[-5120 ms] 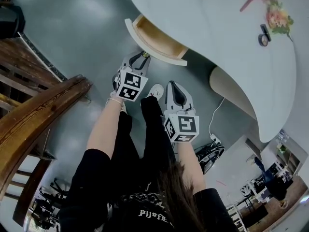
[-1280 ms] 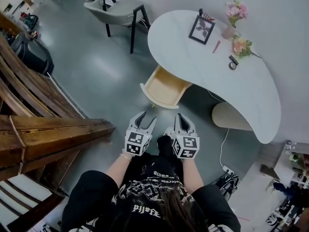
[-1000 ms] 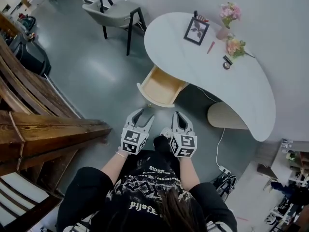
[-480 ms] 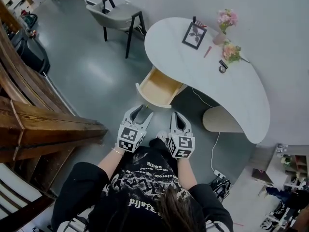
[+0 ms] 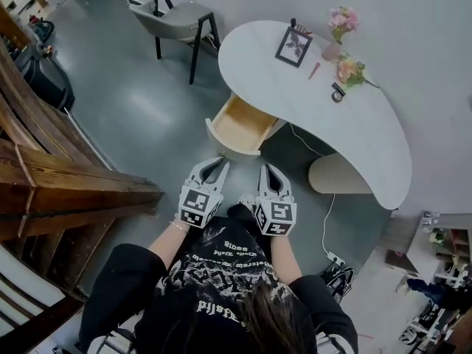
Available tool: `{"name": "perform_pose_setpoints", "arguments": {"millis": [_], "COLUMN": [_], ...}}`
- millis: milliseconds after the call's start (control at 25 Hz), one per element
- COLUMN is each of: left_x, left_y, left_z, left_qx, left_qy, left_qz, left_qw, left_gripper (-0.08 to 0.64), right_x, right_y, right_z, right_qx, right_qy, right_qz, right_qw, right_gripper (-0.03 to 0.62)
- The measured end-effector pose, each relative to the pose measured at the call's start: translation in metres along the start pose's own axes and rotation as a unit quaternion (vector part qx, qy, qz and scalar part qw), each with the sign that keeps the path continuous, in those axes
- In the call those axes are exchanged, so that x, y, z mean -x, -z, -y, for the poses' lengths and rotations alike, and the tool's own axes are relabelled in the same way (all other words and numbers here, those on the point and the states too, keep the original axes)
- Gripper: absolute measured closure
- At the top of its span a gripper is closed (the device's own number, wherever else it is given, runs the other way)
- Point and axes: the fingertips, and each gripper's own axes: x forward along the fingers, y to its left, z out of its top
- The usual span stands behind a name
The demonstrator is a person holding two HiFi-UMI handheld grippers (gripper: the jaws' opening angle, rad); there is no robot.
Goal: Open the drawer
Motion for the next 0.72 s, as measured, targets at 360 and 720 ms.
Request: {"name": "perform_pose_setpoints", "arguments": {"millis": [360,720], "left_x": [0.010,0.017], "left_y": [-0.007,-0.001], "left_z": [0.015,0.018], "left_qx": [0.003,0.004], "left_qy": [0.014,0.013], "left_qz": [0.020,0.018], "left_qw": [0.9997,0.9997], "left_gripper": [0.532,0.534], "right_x": [0.009,0.016], "right_y": [0.002,0.008], "right_z": [-0.005,-0.005], "right_qx": [0.021,0.015], "right_qy": [-0.006,-0.003], "right_qz": [-0.005,-0.003], "right_qw": [1.000,1.000], "right_gripper": [0.566,0.566]}}
